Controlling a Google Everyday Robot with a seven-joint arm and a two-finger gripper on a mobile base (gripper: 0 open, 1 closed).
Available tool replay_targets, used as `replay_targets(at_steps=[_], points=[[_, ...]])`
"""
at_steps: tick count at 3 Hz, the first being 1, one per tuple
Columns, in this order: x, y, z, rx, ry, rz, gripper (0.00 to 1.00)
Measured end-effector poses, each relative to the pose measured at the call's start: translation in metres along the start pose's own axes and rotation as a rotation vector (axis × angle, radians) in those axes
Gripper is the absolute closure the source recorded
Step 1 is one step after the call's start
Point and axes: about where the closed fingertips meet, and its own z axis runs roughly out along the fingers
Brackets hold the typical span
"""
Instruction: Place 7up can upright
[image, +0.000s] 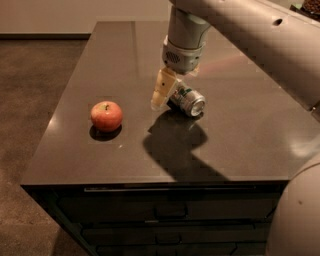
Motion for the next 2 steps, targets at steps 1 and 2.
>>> replay_targets(at_steps=[1, 2], points=[[-0.0022, -0.0045, 0.0098, 0.012, -0.004, 0.007, 0.0], [-0.0062, -0.0116, 0.0146, 0.017, -0.004, 0.025, 0.0]])
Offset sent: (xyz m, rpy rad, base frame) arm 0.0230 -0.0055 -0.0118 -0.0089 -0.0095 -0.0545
